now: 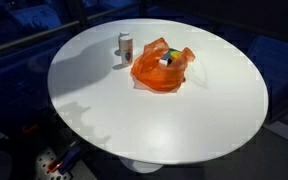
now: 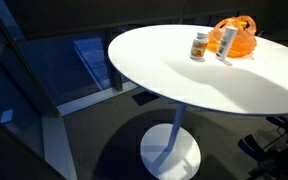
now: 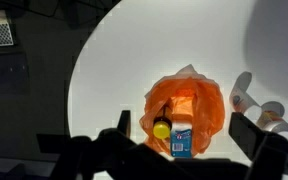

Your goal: Remove the bottle with a yellow cap from the plastic bag and put it on the table

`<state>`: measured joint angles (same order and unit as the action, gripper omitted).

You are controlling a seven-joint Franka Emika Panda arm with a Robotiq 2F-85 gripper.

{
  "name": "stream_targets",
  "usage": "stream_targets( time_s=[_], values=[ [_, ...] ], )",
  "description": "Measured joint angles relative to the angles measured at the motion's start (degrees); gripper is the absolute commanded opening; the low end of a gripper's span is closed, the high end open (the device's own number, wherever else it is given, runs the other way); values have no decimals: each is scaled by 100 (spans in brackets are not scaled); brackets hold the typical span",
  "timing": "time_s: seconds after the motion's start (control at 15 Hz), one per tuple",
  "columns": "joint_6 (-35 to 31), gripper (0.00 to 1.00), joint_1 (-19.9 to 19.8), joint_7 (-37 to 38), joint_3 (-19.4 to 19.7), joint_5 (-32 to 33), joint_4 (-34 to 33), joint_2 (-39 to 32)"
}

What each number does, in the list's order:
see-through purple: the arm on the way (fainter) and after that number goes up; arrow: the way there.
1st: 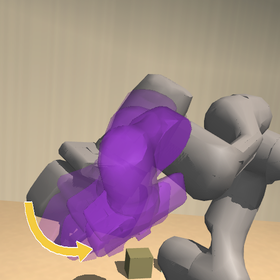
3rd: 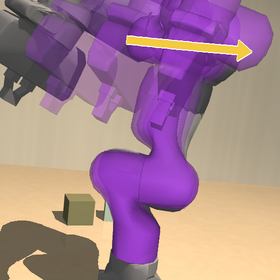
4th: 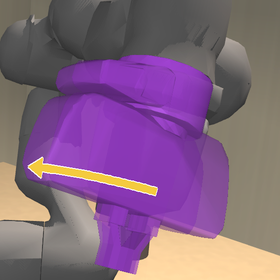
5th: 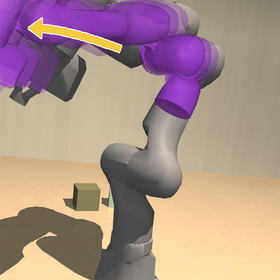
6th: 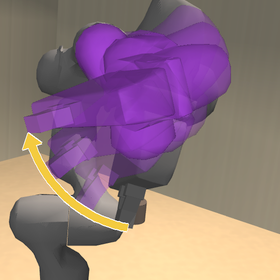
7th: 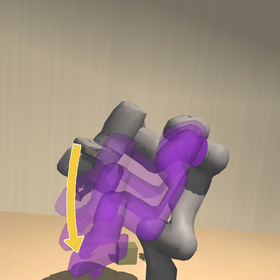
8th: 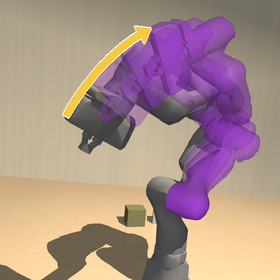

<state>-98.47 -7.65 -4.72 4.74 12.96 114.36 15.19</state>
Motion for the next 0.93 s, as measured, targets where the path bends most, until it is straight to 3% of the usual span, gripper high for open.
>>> stream_targets(
  time_s=[0.53,0.93],
  values=[
    [0,100,31,30,1,0,-25,-35],
    [-317,100,114,337,-4,-19,-266,-547]
  ],
)
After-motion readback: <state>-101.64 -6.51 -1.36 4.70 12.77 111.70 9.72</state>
